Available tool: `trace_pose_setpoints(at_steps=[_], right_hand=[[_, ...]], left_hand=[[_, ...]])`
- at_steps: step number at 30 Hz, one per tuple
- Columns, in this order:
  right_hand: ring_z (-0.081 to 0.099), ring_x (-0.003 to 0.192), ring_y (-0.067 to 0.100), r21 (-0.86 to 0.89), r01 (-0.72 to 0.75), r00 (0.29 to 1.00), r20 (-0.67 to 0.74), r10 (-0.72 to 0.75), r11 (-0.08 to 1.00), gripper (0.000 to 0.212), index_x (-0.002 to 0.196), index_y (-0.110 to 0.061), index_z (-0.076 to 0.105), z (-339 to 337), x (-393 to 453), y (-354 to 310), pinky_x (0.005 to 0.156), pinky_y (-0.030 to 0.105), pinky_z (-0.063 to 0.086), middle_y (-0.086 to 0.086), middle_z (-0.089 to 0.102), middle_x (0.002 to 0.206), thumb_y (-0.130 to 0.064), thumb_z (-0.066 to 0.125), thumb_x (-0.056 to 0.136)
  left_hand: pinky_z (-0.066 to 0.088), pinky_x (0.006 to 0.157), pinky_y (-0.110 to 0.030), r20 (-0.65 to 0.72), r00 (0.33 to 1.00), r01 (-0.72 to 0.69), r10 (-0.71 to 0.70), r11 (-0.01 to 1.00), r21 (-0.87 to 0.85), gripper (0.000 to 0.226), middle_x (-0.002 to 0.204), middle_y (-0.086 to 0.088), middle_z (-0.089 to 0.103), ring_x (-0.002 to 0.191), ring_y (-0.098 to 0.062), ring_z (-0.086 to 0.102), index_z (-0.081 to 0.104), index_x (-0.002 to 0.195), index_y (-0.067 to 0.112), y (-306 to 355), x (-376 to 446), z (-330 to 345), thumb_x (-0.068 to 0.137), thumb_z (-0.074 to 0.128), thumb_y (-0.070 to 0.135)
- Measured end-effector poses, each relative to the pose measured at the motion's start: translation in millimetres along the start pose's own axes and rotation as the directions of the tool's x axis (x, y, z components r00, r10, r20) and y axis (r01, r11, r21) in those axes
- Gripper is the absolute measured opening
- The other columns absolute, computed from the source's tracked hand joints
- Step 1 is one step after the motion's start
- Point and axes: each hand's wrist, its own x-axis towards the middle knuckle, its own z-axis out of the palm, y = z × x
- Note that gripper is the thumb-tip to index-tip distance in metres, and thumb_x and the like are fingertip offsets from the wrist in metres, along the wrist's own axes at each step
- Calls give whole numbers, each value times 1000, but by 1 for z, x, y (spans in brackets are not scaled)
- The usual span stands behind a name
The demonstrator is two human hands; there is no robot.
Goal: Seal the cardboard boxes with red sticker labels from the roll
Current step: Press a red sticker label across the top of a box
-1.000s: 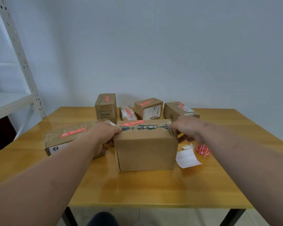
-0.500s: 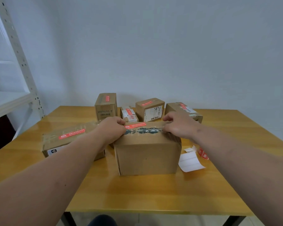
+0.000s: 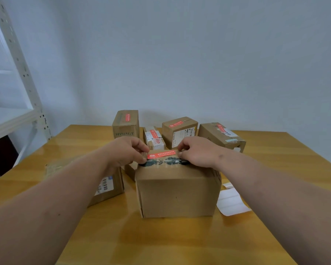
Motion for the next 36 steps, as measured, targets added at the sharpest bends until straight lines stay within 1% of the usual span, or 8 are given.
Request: trace_pose_setpoints(at_steps=[5, 9, 13, 20, 27, 30, 33, 36], right_hand=[[52, 113, 16, 66, -16, 1000, 10, 15, 998, 23, 117, -26, 58, 4, 5, 0, 102, 42, 43, -5, 58, 119, -30, 54, 95], [51, 114, 15, 97, -32, 999, 13, 31, 995, 23, 118, -29, 57, 5, 6, 2, 102, 43, 42, -9, 55, 116, -31, 55, 94], [52, 113, 15, 117, -35, 999, 27, 32, 992, 24, 119, -28, 57, 5, 5, 3, 101, 42, 44, -7, 57, 119, -31, 56, 94], [52, 113, 16, 131, -41, 999, 29, 37, 991, 26, 119, -28, 56, 5, 3, 2, 101, 41, 43, -6, 56, 119, -27, 57, 93], [52, 115, 16, 145, -37, 999, 32, 32, 989, 27, 120, -27, 55, 4, 1, 3, 102, 40, 43, -5, 55, 120, -28, 58, 93], [51, 115, 15, 151, -35, 999, 35, 30, 988, 28, 122, -27, 55, 4, 0, 3, 103, 40, 43, -5, 56, 122, -29, 58, 94], [51, 115, 16, 157, -39, 999, 37, 34, 987, 29, 123, -26, 55, 3, 0, 2, 103, 39, 43, -4, 55, 123, -28, 58, 94], [52, 114, 16, 175, -36, 999, 41, 29, 984, 29, 124, -23, 56, 3, 0, 2, 102, 36, 44, -2, 56, 122, -25, 57, 95]], left_hand=[[51, 97, -49, 43, 997, 75, -69, 982, -171, 28, 109, -13, 65, 108, -33, 58, 67, 99, 8, -5, 5, 0, 77, 67, -10], [54, 73, -35, 50, 986, 164, -157, 922, -351, 27, 112, -16, 62, 106, -32, 56, 65, 97, 7, -4, 7, 12, 80, 60, -13], [51, 73, -34, 34, 982, 185, -188, 889, -419, 26, 111, -16, 62, 107, -32, 56, 65, 97, 9, -5, 8, 16, 81, 59, -11], [50, 70, -31, -5, 991, 127, -136, 940, -317, 21, 110, -13, 64, 104, -27, 58, 65, 99, 12, -6, 4, 18, 85, 62, -4], [53, 93, -44, -58, 998, 31, -40, 988, -154, 10, 102, -8, 68, 101, -25, 61, 65, 95, 14, -9, 5, 16, 87, 67, 8], [53, 83, -36, -69, 998, -2, -6, 995, -104, 5, 99, -6, 69, 97, -21, 61, 65, 93, 13, -7, 4, 14, 90, 64, 9], [45, 68, -25, -94, 996, -13, 7, 998, -59, 11, 99, -4, 67, 93, -16, 58, 66, 92, 12, -3, 4, 11, 92, 59, 4], [44, 67, -23, -83, 995, -43, 49, 996, 72, 9, 97, -1, 66, 94, -13, 57, 67, 93, 14, 2, 5, 9, 87, 67, 7]])
